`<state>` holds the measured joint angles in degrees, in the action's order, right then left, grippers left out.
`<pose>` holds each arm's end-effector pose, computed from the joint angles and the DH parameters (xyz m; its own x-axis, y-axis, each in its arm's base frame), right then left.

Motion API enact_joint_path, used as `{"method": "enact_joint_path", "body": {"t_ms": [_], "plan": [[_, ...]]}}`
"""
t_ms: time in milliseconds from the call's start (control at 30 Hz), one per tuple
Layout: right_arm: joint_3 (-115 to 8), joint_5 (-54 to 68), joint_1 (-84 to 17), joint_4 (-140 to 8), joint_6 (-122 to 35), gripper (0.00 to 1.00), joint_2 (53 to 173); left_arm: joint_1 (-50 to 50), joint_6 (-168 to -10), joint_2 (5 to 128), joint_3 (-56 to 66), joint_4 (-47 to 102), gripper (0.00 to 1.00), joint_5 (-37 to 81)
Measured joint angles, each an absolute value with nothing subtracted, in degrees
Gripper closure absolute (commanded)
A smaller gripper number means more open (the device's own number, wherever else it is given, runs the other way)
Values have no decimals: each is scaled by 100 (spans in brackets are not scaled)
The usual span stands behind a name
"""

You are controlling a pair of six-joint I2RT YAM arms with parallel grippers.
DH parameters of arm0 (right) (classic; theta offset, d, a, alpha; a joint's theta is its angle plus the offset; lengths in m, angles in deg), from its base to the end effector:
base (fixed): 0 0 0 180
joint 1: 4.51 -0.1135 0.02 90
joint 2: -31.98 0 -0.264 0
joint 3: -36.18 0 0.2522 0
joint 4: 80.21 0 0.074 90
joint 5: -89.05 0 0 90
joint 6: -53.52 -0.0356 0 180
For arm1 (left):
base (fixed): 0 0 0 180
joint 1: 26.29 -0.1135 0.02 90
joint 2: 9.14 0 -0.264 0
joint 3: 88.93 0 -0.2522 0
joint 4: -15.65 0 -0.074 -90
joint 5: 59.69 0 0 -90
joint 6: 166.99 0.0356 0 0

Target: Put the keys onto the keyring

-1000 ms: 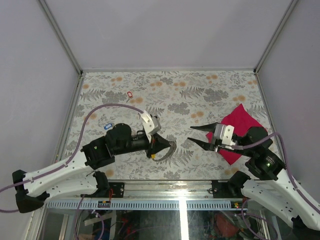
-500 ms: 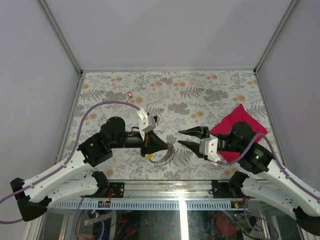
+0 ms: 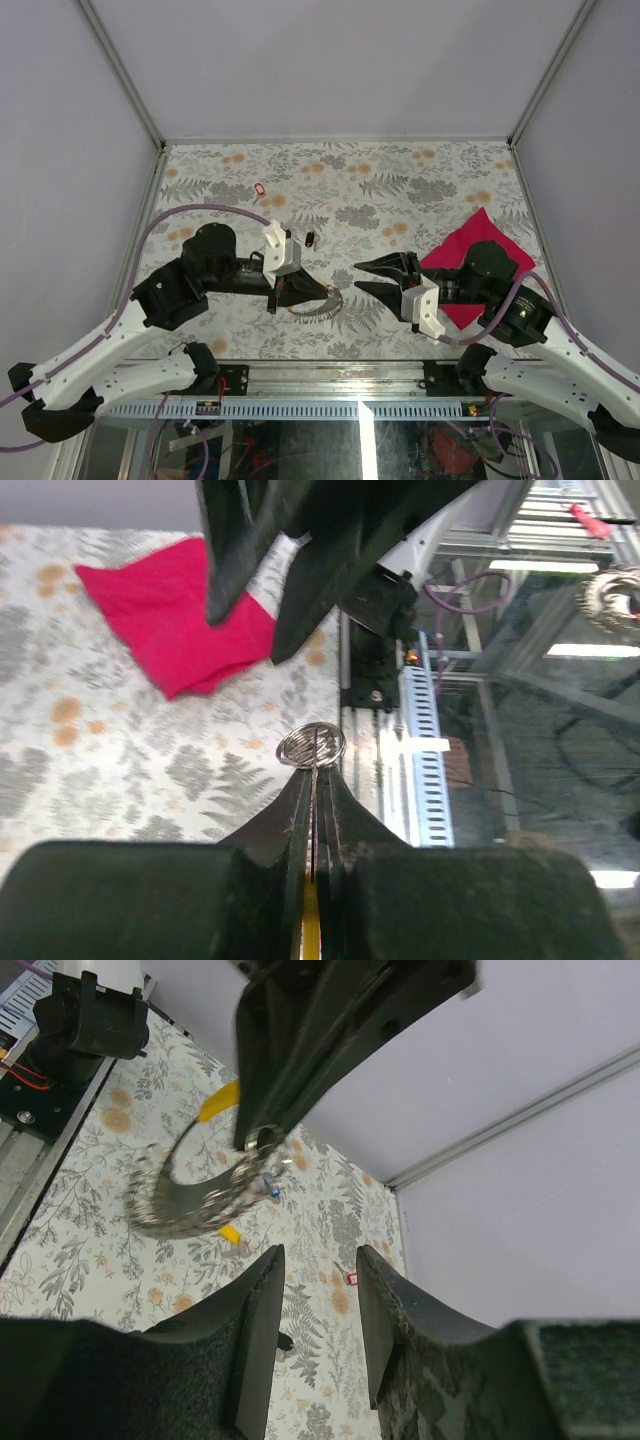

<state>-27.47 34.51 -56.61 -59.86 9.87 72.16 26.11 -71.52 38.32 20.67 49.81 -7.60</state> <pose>0.0774 0.1330 0.3899 0.7456 -0.0017 -0.6664 -0.6651 0.0609 -0.7443 0.0888 -0.1511 0.3865 -0.0235 0.1538 -0.9878 0.9996 -0.0108 -0.0255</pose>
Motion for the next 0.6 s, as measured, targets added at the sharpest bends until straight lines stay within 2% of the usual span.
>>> {"method": "enact_joint_path", "body": {"t_ms": [100,133,333,433,600], "plan": [[-2819,3423,-5665,-5914,1107,59,7251,2635,-6562,4134,1195,5707,100,-463],[-2843,3359,-5665,-5901,1215,59,7289,2731,-5934,4422,375,6433,100,232],[-2832,3160,-5665,-5955,1304,59,7269,3195,-5259,5008,-753,7674,100,1742],[-2830,3117,-5665,-5999,1311,59,7247,3431,-5036,5202,-954,8017,100,2326],[-2830,3110,-5665,-6296,1341,60,7280,3485,-4909,5174,-947,8253,100,2533]]}}
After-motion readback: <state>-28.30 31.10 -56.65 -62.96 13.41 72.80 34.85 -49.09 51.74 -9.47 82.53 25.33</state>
